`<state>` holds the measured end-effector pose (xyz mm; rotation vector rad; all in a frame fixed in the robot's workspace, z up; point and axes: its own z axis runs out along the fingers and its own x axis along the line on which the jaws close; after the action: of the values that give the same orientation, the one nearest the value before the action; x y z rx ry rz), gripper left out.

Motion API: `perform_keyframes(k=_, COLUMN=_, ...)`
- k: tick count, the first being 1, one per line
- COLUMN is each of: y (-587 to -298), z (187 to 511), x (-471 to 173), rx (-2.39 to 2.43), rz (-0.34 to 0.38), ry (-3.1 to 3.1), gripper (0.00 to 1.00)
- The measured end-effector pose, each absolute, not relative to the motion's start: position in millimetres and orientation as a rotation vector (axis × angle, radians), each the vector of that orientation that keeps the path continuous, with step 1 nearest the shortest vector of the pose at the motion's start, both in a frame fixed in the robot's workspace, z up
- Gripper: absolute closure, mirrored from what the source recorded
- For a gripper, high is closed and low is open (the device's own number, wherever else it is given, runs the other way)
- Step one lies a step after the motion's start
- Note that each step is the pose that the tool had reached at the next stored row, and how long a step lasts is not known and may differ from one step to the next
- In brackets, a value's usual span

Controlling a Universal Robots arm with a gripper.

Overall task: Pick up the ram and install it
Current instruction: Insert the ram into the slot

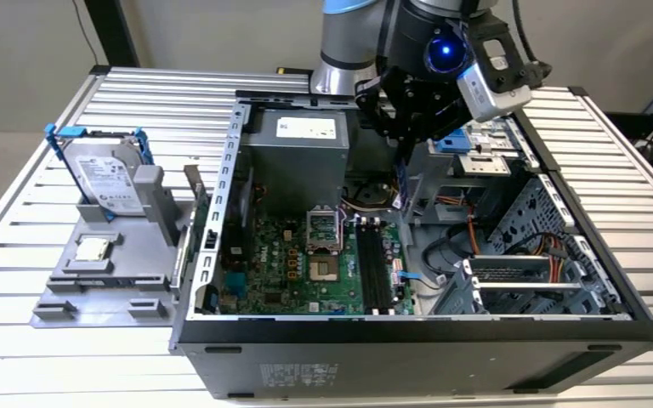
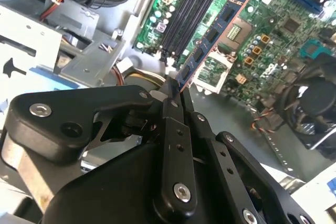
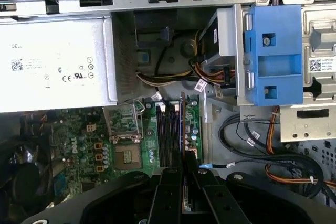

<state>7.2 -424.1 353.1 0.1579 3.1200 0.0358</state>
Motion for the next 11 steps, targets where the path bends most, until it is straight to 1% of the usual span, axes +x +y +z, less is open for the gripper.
perform_keyframes(k=11, y=-428, z=333, x=7, rx=0.174, rz=0.032, ry=3.117, gripper=1.0)
